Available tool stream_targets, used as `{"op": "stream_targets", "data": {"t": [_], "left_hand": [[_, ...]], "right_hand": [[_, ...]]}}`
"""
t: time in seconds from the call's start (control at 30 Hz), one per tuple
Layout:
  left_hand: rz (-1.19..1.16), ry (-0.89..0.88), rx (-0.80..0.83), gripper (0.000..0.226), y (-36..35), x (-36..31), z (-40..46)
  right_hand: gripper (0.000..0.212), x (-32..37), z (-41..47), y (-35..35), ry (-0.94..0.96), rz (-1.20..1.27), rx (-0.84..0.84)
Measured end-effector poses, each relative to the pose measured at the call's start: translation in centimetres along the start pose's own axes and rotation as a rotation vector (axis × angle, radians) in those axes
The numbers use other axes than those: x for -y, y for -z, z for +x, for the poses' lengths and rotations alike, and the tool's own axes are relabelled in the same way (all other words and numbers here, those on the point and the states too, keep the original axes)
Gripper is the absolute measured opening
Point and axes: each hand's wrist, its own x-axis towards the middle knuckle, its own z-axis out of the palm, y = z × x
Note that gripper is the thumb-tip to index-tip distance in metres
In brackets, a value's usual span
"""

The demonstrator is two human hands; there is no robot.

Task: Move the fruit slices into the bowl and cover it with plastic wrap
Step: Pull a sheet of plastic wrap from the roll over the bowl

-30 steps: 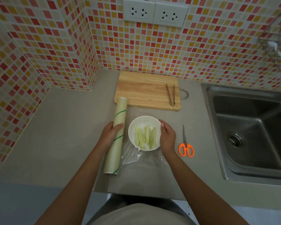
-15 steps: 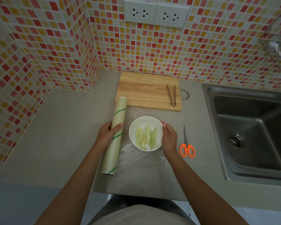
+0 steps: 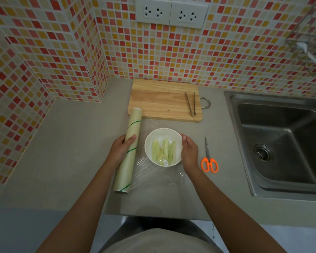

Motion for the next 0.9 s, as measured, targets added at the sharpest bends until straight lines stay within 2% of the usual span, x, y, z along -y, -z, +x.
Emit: {"op": "stream_targets", "data": {"t": [0.13, 0.3, 0.57, 0.9], "left_hand": [[0.000, 0.004, 0.000, 0.025, 0.02, 0.10, 0.18], [-0.019, 0.047, -0.044, 0.039, 0.11, 0.08, 0.46], [0.017, 0.028, -0.062, 0.033, 0.27, 0.01, 0.13], [0.009, -0.007, -0.068, 0.029, 0.54, 0.02, -0.29]], "right_hand": [[0.030, 0.22, -0.28, -0.12, -0.009, 0.012, -0.028], [0.031, 0.27, -0.19, -0.23, -0.063, 0.040, -0.044], [0.035, 0.13, 0.20, 0.09, -0.100, -0.054, -0.030], [0.035, 0.69, -0.17, 0.07, -0.100, -0.039, -0.035]]}}
